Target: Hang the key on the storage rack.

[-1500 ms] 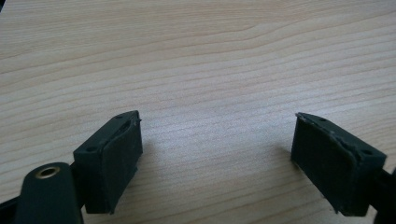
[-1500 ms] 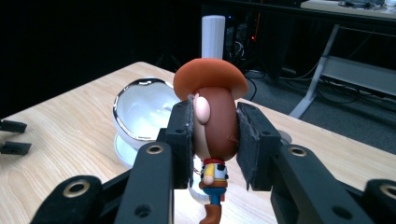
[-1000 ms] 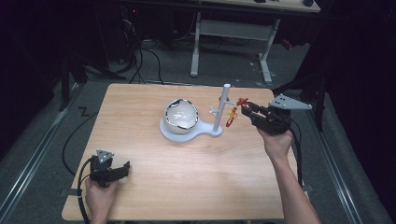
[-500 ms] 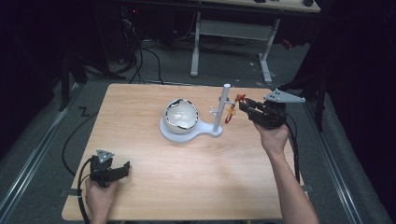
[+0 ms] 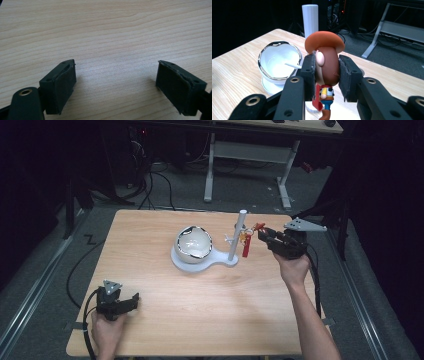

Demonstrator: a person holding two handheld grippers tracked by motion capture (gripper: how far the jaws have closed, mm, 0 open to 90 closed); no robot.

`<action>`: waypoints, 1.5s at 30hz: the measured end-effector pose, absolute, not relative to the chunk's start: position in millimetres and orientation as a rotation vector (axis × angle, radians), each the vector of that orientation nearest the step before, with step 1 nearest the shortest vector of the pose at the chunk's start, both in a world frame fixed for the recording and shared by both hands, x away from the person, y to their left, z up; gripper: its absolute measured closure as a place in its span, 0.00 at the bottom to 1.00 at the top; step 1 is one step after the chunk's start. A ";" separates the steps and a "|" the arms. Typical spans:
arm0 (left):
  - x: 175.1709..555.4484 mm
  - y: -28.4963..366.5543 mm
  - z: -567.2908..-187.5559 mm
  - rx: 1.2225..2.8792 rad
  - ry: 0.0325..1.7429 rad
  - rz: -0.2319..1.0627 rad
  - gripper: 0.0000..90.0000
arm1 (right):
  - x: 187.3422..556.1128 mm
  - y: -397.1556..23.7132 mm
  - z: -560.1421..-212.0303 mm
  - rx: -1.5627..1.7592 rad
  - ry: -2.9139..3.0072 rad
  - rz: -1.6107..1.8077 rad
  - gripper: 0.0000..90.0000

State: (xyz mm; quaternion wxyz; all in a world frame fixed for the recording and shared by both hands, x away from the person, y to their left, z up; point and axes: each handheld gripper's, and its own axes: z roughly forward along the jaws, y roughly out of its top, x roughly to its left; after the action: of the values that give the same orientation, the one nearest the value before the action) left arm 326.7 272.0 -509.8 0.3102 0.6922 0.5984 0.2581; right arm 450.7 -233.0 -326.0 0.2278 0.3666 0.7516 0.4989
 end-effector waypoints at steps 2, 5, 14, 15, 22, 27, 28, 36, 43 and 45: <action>326.7 272.0 -509.8 1.828 1.580 0.682 0.19 | 450.4 -234.6 -328.2 1.018 2.071 1.374 0.76; 326.7 272.0 -509.8 1.828 1.580 0.682 0.19 | 450.6 -236.6 -331.2 1.027 2.071 1.370 0.76; 326.7 272.0 -509.8 1.828 1.580 0.682 0.19 | 451.6 -238.1 -340.7 1.053 2.079 1.366 0.76; 326.7 272.0 -509.8 1.828 1.580 0.682 0.19 | 451.7 -238.3 -341.4 1.054 2.081 1.362 0.76; 326.7 272.0 -509.8 1.828 1.580 0.682 0.19 | 450.3 -236.0 -342.6 1.046 2.089 1.340 0.76; 326.7 272.0 -509.8 1.828 1.580 0.682 0.19 | 449.9 -235.3 -343.2 1.045 2.096 1.326 0.76; 326.7 272.0 -509.8 1.828 1.580 0.682 0.19 | 449.5 -235.2 -343.1 1.048 2.097 1.322 0.76; 326.7 272.0 -509.8 1.828 1.580 0.681 0.19 | 447.9 -236.3 -344.7 1.055 2.097 1.315 0.76; 326.8 272.0 -509.8 1.829 1.580 0.682 0.19 | 447.7 -238.9 -354.2 1.082 2.108 1.308 0.76; 326.8 272.0 -509.8 1.829 1.580 0.682 0.19 | 448.2 -238.0 -357.0 1.084 2.113 1.311 0.76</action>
State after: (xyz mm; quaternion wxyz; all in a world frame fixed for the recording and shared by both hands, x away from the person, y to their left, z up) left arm 326.8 272.0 -509.8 0.3100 0.6924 0.5981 0.2582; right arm 448.2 -238.0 -357.0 0.2129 0.3906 0.7610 0.4723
